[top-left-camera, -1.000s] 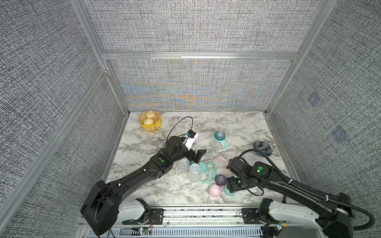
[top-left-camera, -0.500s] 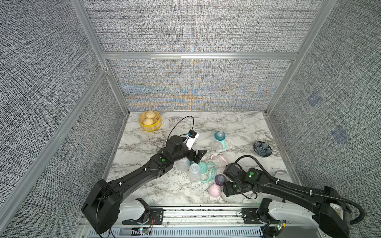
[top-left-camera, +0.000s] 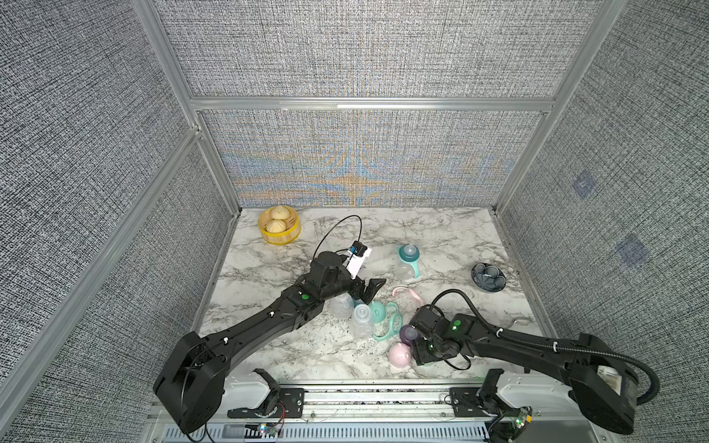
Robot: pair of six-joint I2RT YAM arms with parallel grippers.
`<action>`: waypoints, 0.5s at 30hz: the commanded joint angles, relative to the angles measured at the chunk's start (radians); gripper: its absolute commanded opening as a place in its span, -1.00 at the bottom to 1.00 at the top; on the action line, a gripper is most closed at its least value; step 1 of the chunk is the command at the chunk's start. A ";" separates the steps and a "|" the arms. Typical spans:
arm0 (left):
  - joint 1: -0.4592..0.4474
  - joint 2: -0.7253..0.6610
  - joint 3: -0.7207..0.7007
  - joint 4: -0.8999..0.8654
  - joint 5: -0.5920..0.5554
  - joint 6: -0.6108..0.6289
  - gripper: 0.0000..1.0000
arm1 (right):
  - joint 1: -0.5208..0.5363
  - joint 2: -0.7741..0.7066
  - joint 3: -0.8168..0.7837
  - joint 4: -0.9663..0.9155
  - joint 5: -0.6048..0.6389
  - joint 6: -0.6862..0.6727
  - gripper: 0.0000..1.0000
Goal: Assemble the baby bottles
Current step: Pick up the lid from the center of the board.
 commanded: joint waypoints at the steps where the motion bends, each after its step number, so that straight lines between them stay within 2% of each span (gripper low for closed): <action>1: 0.001 0.001 0.006 -0.006 -0.001 0.009 1.00 | 0.001 0.018 0.005 -0.010 0.020 -0.007 0.48; 7: 0.002 0.005 0.006 -0.007 -0.003 0.012 1.00 | 0.001 0.011 0.011 -0.029 0.023 -0.004 0.45; 15: 0.002 0.008 0.008 -0.007 -0.002 0.010 1.00 | 0.001 -0.082 0.088 -0.136 0.052 -0.016 0.44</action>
